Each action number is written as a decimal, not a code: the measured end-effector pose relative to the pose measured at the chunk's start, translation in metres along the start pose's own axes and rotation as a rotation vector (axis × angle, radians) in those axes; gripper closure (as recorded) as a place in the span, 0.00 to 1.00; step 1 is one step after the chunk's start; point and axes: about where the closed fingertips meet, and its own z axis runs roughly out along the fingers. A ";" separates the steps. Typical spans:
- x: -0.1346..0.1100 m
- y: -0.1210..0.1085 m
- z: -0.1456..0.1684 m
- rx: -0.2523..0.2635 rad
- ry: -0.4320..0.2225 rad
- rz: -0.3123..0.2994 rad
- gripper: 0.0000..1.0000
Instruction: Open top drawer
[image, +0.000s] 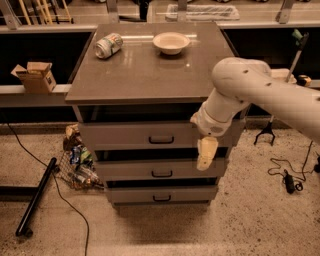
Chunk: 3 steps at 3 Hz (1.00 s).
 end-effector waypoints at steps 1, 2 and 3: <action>0.005 -0.030 0.021 0.016 0.023 -0.015 0.00; 0.010 -0.055 0.029 0.042 0.041 -0.016 0.00; 0.012 -0.074 0.036 0.047 0.060 -0.018 0.00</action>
Offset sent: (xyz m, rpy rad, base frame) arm 0.0896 -0.0083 -0.0294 -0.0617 -0.0843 -0.0123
